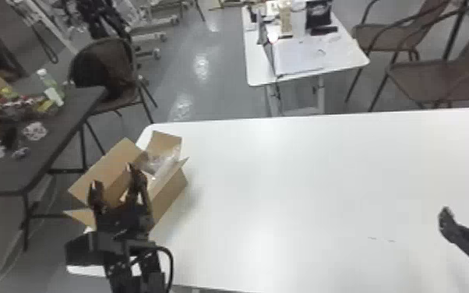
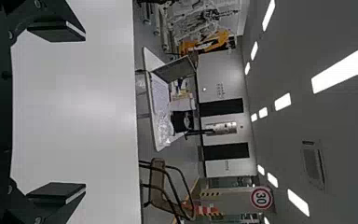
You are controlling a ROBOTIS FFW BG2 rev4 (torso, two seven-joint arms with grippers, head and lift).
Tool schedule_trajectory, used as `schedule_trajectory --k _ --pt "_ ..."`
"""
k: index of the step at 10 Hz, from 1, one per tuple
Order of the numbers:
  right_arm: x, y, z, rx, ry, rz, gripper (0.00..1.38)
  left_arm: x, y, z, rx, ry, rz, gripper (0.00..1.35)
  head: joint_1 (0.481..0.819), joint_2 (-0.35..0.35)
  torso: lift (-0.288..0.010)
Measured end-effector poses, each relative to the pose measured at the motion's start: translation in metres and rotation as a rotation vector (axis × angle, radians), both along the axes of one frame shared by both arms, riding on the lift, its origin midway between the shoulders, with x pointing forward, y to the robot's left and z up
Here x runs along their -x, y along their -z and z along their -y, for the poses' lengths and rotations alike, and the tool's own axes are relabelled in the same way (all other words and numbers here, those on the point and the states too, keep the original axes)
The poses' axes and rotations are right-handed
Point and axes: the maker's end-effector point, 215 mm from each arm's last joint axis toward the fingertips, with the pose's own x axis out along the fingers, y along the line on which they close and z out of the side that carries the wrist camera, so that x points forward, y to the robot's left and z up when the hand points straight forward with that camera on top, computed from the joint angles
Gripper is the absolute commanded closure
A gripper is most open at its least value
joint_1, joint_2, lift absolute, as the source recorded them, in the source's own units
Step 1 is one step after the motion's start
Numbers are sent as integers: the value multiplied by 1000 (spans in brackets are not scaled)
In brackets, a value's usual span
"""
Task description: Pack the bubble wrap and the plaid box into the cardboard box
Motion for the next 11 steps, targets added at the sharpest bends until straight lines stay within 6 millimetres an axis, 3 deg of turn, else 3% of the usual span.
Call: schedule_trajectory --k 1,2,4,5,6,7,9,11 --pt "6 -16 2 37 -5 11 157 -5 2 39 -30 117 -58 647 695 159 -63" --pt "13 -26 3 72 -9 -5 157 -8 14 75 -50 243 -131 645 695 136 -63" --pt "28 -36 -1 114 -49 -53 157 4 62 121 -70 440 -345 582 695 68 -63" --pt "39 -35 -3 130 -76 -85 157 22 91 133 -72 503 -446 565 695 56 -63" --pt "54 -28 0 147 -76 -128 157 41 115 138 -63 518 -529 510 695 45 -63" --pt "69 -16 6 149 -58 -179 153 53 128 139 -57 515 -570 466 695 38 -63" --pt "88 -2 10 154 0 -243 157 61 120 131 -135 495 -568 450 695 43 -63" --pt "93 2 20 187 26 -263 157 66 117 122 -172 478 -571 447 695 44 -63"
